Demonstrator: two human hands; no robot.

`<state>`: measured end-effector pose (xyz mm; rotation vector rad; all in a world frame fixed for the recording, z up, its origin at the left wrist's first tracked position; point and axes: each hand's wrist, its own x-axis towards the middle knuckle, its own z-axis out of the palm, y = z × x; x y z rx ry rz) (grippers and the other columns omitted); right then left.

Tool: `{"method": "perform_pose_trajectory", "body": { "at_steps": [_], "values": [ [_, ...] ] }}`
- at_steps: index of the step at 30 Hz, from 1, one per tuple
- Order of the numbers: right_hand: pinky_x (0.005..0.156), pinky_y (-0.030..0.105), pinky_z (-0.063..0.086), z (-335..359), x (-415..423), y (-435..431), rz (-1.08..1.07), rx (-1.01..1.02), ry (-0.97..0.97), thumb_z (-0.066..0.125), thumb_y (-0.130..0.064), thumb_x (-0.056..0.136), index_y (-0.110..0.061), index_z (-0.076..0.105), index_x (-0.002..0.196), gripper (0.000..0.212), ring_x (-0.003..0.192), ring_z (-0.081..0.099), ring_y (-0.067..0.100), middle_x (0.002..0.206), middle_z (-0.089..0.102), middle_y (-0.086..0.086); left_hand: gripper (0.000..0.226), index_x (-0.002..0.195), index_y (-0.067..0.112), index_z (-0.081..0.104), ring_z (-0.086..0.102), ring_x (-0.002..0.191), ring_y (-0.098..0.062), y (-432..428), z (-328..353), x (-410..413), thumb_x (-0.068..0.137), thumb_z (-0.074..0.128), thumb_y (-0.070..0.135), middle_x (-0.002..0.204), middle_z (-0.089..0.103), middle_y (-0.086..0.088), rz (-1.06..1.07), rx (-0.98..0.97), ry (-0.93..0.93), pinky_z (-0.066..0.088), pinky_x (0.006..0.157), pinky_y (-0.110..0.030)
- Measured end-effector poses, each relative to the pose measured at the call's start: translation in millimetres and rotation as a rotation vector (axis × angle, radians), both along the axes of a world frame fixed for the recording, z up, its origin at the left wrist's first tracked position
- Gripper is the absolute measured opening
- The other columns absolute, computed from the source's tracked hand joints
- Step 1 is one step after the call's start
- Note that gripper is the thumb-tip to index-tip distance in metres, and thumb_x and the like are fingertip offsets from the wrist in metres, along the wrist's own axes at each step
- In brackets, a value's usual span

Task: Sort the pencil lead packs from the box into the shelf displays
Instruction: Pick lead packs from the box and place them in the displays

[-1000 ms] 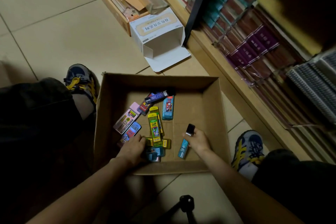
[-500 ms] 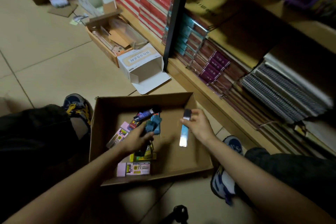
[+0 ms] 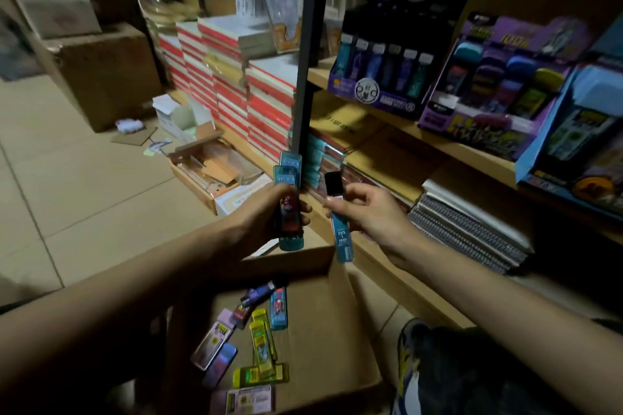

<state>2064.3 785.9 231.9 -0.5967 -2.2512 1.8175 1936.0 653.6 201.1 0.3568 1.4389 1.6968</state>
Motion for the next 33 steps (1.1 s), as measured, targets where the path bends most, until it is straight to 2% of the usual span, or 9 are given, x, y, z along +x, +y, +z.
{"method": "perform_pose_trajectory", "body": {
  "at_steps": [3,7,10,14,16,20,26,29,33],
  "values": [
    [0.064,0.019,0.054,30,-3,11,-0.064,-0.049,0.075,0.060,-0.018,0.090,-0.021,0.061,0.094,0.005,0.084,0.067,0.010,0.093,0.068,0.002,0.018,0.104,0.019,0.050,0.068,0.059,-0.014,5,23,-6,0.095,0.039,0.008,0.066,0.071,-0.002,0.034,0.064,0.026,0.054,0.051,-0.024],
    [0.089,0.037,0.051,65,-17,35,-0.158,-0.115,0.158,0.049,-0.017,0.096,-0.015,0.060,0.093,0.012,0.091,0.065,0.019,0.093,0.067,0.004,0.020,0.111,0.022,0.051,0.071,0.068,-0.015,10,39,-21,0.099,0.039,0.011,0.074,0.073,-0.002,0.073,0.184,0.045,0.056,0.056,-0.025],
    [0.082,0.025,0.051,86,-29,53,-0.165,-0.136,0.219,0.044,-0.015,0.098,-0.016,0.058,0.086,0.018,0.089,0.064,0.013,0.091,0.069,-0.003,0.021,0.115,0.021,0.055,0.071,0.080,-0.017,23,51,-28,0.095,0.048,0.020,0.087,0.073,-0.004,0.047,0.239,0.124,0.057,0.063,-0.027],
    [0.069,0.016,0.051,107,-30,84,-0.181,0.182,0.276,0.055,-0.013,0.093,-0.015,0.059,0.100,0.009,0.085,0.064,0.010,0.095,0.066,0.000,0.033,0.112,0.021,0.059,0.069,0.079,-0.017,42,71,-32,0.082,0.057,0.035,0.089,0.071,-0.007,0.012,0.277,0.235,0.055,0.066,-0.025],
    [0.066,0.016,0.052,119,-22,103,-0.258,0.285,0.347,0.061,-0.009,0.089,-0.020,0.060,0.093,0.012,0.081,0.065,0.008,0.090,0.066,0.000,0.036,0.114,0.020,0.058,0.069,0.077,-0.016,48,74,-33,0.083,0.056,0.037,0.086,0.072,-0.005,0.006,0.278,0.275,0.055,0.065,-0.025],
    [0.071,0.022,0.054,138,-5,135,-0.463,0.356,0.434,0.065,-0.012,0.086,-0.021,0.063,0.099,0.016,0.091,0.066,0.011,0.098,0.068,-0.001,0.039,0.117,0.013,0.055,0.067,0.070,-0.015,58,75,-30,0.084,0.055,0.035,0.080,0.071,-0.004,-0.005,0.281,0.288,0.057,0.066,-0.030],
    [0.060,0.020,0.056,151,-48,143,-0.454,0.396,0.423,0.064,-0.003,0.086,-0.014,0.060,0.090,0.012,0.073,0.064,0.012,0.087,0.064,0.001,0.039,0.119,0.011,0.054,0.066,0.066,-0.015,66,75,-34,0.086,0.054,0.034,0.077,0.070,-0.004,0.046,0.259,0.275,0.054,0.071,-0.036],
    [0.070,0.033,0.058,146,-77,140,-0.438,0.563,0.342,0.068,-0.005,0.083,-0.007,0.063,0.093,0.012,0.082,0.066,0.024,0.091,0.067,0.010,0.035,0.118,0.013,0.055,0.066,0.067,-0.014,63,73,-40,0.089,0.051,0.033,0.079,0.070,-0.005,0.072,0.249,0.269,0.054,0.060,-0.027],
    [0.083,0.043,0.053,137,-86,141,-0.412,0.686,0.258,0.071,-0.012,0.082,-0.009,0.067,0.095,0.014,0.088,0.065,0.023,0.090,0.070,0.007,0.032,0.117,0.012,0.056,0.066,0.063,-0.012,59,72,-44,0.092,0.050,0.032,0.078,0.070,-0.004,0.100,0.240,0.268,0.051,0.052,-0.020]
  ]
}}
